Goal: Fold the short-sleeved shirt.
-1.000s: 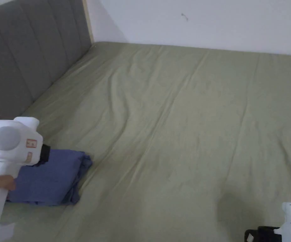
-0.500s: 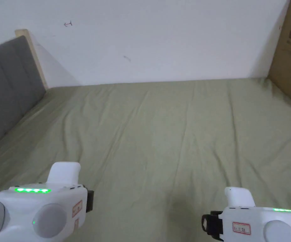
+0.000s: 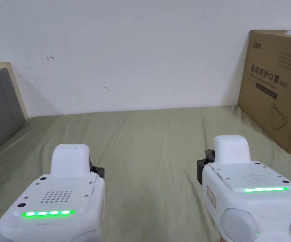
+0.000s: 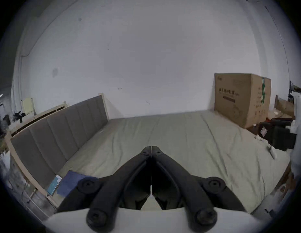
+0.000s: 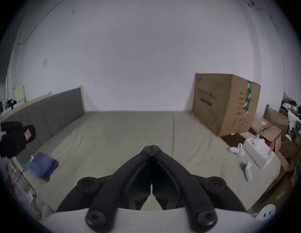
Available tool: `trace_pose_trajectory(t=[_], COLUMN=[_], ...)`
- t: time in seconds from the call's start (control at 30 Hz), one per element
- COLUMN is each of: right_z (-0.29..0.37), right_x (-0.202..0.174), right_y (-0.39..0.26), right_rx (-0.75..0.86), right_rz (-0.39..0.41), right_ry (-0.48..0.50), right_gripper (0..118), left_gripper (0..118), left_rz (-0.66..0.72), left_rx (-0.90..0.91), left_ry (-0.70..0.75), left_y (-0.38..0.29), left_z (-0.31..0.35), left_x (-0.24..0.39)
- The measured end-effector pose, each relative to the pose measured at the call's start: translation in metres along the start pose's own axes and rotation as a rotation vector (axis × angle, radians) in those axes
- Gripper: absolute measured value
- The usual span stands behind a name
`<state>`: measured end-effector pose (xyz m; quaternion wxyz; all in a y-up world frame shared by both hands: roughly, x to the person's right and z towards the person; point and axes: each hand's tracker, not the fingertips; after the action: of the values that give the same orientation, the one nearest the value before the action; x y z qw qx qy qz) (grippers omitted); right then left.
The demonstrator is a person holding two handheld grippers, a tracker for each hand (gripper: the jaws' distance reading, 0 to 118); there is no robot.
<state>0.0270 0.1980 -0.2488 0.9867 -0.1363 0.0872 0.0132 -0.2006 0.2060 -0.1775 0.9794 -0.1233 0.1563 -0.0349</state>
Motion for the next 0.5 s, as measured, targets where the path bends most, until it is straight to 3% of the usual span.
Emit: trace_pose_trajectory(t=[0.27, 0.5], right_z=[0.011, 0.013], right_x=[-0.013, -0.017], right_y=[0.001, 0.001], right_rx=[0.071, 0.067], right_rz=[0.052, 0.038], right_ry=[-0.022, -0.003], right_gripper=[0, 0], left_gripper=[0, 0], left_rz=[0.057, 0.036], left_rx=[0.027, 0.046], left_ry=[-0.014, -0.005], left_y=[0.008, 0.007], left_z=[0.004, 0.006], left_x=[-0.004, 0.000])
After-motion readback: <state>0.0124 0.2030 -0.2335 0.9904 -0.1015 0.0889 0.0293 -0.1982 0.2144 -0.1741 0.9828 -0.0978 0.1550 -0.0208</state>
